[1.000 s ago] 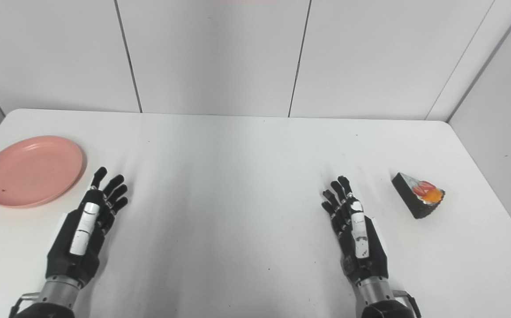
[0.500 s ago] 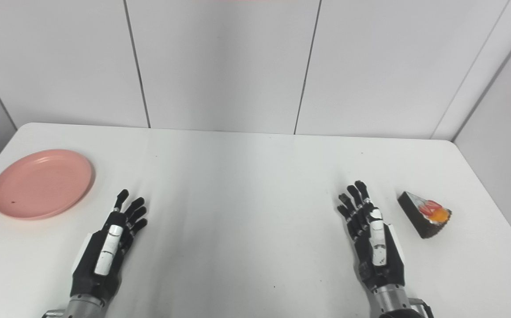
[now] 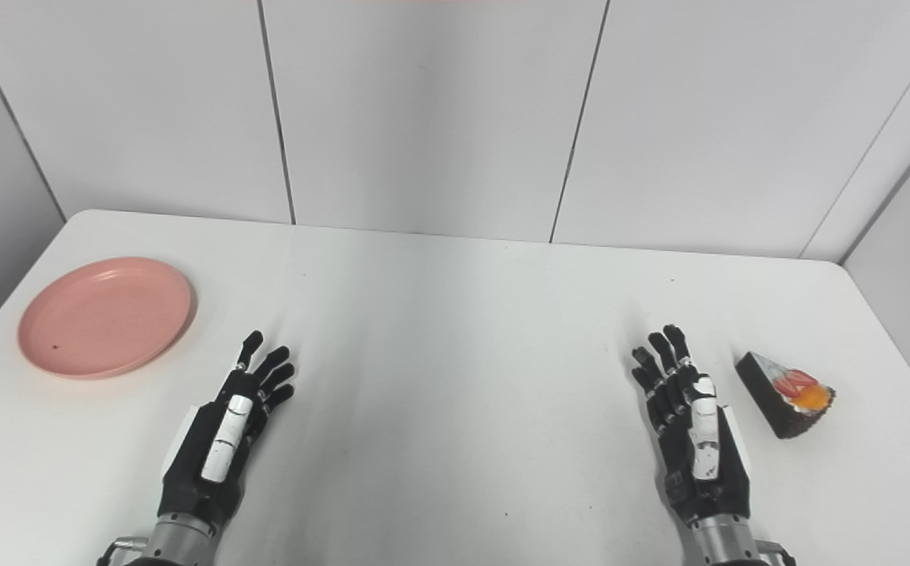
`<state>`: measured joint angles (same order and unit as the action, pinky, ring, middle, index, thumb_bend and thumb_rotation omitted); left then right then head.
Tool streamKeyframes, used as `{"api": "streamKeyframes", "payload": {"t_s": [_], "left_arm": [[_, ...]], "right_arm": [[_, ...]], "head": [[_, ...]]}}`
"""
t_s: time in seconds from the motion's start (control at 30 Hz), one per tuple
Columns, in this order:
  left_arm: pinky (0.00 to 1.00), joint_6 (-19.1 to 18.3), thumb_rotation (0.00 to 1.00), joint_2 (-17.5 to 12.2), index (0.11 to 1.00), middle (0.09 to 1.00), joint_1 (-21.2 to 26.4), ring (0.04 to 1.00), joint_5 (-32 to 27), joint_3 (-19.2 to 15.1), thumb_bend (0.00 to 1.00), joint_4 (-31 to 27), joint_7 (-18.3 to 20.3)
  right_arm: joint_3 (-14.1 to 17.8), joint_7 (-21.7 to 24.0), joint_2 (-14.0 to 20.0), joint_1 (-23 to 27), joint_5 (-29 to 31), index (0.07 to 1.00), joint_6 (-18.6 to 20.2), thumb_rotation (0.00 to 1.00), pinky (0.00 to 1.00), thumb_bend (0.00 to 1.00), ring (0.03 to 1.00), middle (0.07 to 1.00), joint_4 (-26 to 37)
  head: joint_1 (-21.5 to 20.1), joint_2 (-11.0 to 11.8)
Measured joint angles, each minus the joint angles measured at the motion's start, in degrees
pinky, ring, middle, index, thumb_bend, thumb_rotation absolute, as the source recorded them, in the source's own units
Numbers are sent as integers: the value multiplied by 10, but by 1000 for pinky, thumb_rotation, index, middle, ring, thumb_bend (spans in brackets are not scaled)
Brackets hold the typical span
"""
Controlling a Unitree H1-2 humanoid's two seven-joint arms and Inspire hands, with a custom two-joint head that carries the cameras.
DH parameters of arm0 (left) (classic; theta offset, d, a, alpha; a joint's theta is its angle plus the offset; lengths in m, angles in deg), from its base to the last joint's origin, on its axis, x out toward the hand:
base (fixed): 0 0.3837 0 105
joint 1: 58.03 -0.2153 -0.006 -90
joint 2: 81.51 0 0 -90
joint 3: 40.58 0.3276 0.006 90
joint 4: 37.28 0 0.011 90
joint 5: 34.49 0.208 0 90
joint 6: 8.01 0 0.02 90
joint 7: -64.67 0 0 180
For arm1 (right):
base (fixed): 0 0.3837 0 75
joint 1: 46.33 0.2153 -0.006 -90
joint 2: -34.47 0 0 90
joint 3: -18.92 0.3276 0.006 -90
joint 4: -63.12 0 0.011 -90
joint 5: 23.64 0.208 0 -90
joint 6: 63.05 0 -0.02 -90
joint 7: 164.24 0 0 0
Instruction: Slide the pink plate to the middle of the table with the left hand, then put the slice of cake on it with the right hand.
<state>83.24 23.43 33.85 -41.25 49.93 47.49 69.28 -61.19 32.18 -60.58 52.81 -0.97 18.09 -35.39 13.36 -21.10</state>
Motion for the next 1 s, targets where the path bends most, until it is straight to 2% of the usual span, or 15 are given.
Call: {"api": "streamKeyframes", "payload": {"t_s": [0.23,0.6,0.87,1.0], "left_arm": [[918,3,856,7,1000,935,9,937,5,0,757,10,0],[931,22,853,9,1000,931,14,936,10,2,722,27,0],[918,29,855,10,1000,935,25,938,15,6,702,42,0],[909,33,860,10,1000,936,26,940,16,7,713,43,0]], "right_arm": [[1,0,0,4,0,939,-4,933,929,772,901,933,-5],[4,0,4,8,7,875,-5,903,897,760,871,881,-11],[6,0,6,13,12,878,-4,908,887,759,864,880,-20],[5,0,7,13,12,885,-4,916,892,763,868,885,-22]], "head": [[-2,8],[18,25],[26,35],[22,33]]}}
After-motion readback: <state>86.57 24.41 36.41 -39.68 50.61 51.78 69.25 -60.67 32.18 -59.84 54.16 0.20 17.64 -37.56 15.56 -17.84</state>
